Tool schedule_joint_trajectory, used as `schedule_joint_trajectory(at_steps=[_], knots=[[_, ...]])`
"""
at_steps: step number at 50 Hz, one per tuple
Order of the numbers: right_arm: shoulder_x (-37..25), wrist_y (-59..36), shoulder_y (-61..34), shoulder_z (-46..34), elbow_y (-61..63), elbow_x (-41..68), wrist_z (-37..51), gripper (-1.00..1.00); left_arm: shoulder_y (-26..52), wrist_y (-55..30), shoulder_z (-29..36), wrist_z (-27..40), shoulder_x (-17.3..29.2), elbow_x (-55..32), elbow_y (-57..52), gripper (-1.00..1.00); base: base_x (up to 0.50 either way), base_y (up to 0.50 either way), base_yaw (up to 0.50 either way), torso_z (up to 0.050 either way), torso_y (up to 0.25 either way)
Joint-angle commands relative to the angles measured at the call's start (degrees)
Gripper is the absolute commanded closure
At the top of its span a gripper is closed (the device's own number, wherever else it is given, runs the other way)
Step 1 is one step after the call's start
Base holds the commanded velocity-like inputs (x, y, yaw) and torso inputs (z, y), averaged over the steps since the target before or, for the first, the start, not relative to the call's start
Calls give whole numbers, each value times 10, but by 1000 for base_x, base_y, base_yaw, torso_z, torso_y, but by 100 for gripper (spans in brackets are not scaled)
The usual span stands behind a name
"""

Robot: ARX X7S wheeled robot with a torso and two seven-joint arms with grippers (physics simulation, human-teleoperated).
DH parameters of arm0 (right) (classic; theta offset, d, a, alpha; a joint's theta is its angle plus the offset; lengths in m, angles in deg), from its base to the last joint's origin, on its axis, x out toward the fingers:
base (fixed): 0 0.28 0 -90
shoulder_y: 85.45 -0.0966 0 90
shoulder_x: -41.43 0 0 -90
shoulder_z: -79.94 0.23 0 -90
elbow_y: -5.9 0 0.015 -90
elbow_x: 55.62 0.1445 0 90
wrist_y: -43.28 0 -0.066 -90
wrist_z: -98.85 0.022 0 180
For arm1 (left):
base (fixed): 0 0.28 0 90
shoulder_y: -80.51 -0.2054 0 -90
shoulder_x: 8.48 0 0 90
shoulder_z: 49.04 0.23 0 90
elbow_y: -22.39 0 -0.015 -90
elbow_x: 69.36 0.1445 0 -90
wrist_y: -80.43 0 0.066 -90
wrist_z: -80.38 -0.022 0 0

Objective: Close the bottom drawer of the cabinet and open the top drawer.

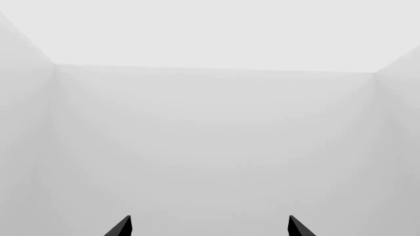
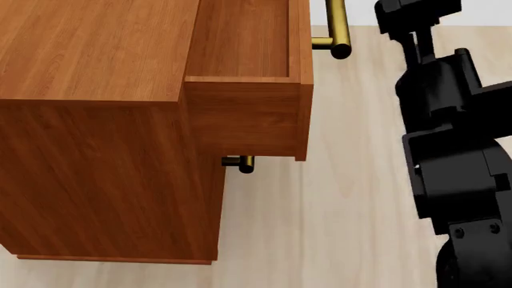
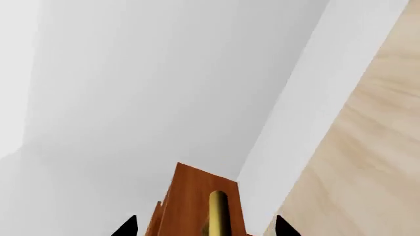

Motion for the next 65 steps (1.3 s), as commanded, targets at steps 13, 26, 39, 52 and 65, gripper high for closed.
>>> schedule_joint_trajectory(at_steps=[13, 26, 39, 52, 65], knots=[[-131, -133, -98, -113, 42, -127, 82, -100, -15, 17, 2, -2, -1, 3, 5, -100, 0, 0, 0, 1, 0], [-162, -239, -190, -185, 27, -154, 58, -100, -18, 20, 0, 0, 2, 1, 4, -100, 0, 0, 0, 0, 0], [-188, -356, -310, -257, 18, -188, 28, -100, -18, 23, 0, 0, 2, -1, 6, -100, 0, 0, 0, 0, 0], [-179, -444, -409, -320, -5, -213, -29, -100, -17, 31, 10, -3, -2, 5, 13, -100, 0, 0, 0, 0, 0], [-148, -499, -491, -375, -44, -245, -88, -100, -18, 30, 10, -1, 1, 2, 10, -100, 0, 0, 0, 0, 0]])
